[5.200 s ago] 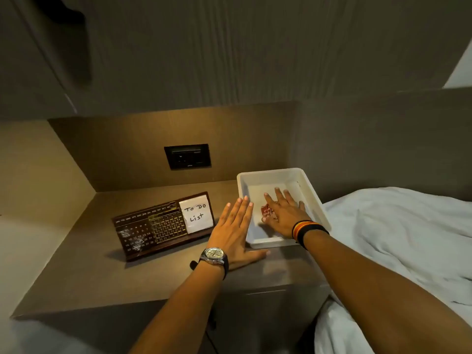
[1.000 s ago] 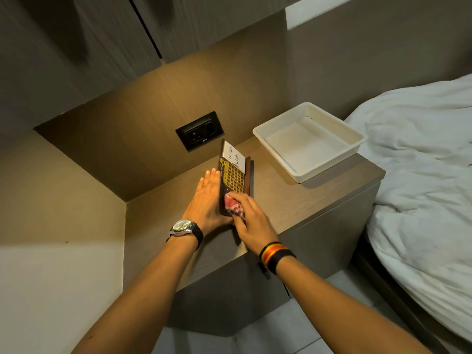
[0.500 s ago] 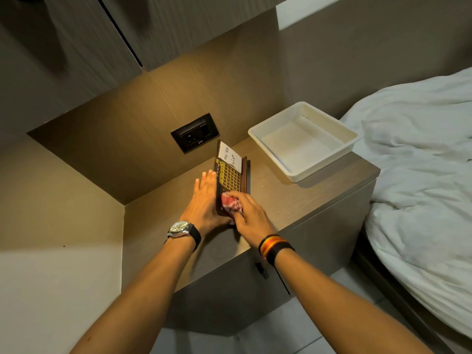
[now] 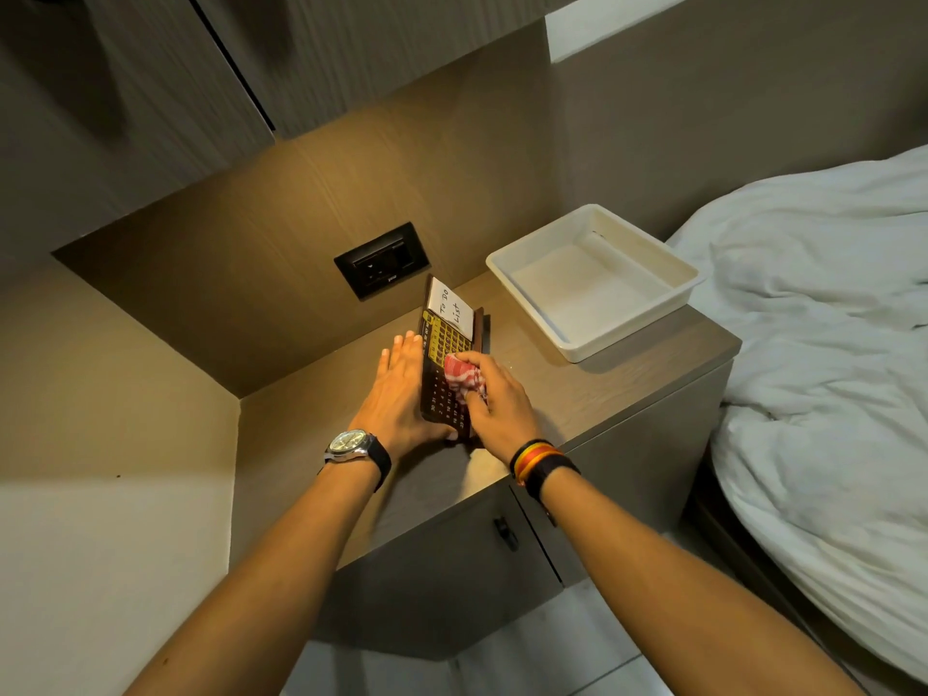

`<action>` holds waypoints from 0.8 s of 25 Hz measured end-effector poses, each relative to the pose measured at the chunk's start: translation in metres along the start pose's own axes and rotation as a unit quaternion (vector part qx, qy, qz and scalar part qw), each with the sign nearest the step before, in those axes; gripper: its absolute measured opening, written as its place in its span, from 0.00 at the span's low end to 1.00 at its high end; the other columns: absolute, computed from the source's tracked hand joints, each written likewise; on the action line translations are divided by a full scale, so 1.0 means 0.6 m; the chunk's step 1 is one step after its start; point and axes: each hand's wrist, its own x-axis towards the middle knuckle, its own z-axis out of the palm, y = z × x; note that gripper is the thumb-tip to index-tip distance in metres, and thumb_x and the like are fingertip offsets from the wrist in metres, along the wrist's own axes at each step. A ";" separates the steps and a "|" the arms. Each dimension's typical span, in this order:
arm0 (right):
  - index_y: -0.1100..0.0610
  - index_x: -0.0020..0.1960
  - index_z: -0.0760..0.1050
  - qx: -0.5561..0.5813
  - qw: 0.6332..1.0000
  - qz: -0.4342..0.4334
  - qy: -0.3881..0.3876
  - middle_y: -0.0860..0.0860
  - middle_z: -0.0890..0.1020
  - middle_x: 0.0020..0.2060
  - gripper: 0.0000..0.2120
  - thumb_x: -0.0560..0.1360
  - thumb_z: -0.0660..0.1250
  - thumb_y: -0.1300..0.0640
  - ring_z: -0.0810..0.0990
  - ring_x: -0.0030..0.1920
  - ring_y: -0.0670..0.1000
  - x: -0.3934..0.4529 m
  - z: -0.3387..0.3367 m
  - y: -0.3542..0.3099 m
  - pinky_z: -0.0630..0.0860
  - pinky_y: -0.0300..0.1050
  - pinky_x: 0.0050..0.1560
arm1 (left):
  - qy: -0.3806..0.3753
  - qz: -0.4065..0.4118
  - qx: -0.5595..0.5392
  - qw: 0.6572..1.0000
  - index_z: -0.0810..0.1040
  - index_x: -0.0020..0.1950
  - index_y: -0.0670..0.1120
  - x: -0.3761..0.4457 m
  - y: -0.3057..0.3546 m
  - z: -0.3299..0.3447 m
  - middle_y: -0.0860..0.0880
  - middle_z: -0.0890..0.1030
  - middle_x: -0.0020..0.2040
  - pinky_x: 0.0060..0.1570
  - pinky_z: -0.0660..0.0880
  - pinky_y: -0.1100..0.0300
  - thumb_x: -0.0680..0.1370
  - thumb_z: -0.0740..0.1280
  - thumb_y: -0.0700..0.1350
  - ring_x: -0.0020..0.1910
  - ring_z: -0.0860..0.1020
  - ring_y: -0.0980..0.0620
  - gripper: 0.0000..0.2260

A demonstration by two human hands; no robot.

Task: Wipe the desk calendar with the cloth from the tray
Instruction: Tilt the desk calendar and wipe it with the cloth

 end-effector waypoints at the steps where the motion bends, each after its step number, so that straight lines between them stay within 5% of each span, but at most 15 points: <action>1: 0.48 0.73 0.70 -0.008 1.000 0.002 -0.003 0.53 0.74 0.71 0.24 0.80 0.63 0.66 0.75 0.71 0.53 0.004 0.006 -0.003 0.77 0.48 0.67 | 0.000 -0.002 -0.001 1.000 0.42 0.83 0.41 0.000 0.003 0.001 0.40 0.46 0.84 0.80 0.40 0.46 0.63 0.83 0.57 0.82 0.41 0.43 0.64; 8: 0.49 0.72 0.71 -0.037 0.997 -0.031 -0.065 0.52 0.76 0.70 0.25 0.79 0.64 0.66 0.76 0.70 0.53 -0.062 0.006 0.015 0.76 0.50 0.71 | 0.015 0.004 -0.013 1.000 0.43 0.82 0.39 -0.007 0.004 0.000 0.38 0.48 0.83 0.79 0.36 0.50 0.65 0.82 0.55 0.82 0.42 0.42 0.62; 13: 0.50 0.72 0.72 -0.037 0.999 -0.004 -0.016 0.53 0.75 0.70 0.25 0.79 0.63 0.68 0.75 0.71 0.54 -0.007 0.014 -0.022 0.77 0.50 0.70 | 0.014 -0.009 -0.020 1.000 0.43 0.83 0.41 -0.005 0.013 0.005 0.39 0.48 0.84 0.80 0.39 0.46 0.65 0.82 0.57 0.82 0.42 0.44 0.62; 20: 0.50 0.74 0.70 -0.112 0.989 -0.092 -0.031 0.50 0.72 0.74 0.28 0.78 0.66 0.68 0.71 0.75 0.52 -0.047 0.021 0.005 0.71 0.52 0.76 | 0.010 0.003 -0.011 1.000 0.42 0.83 0.41 -0.008 0.006 0.008 0.40 0.47 0.84 0.80 0.38 0.46 0.65 0.82 0.56 0.82 0.41 0.43 0.62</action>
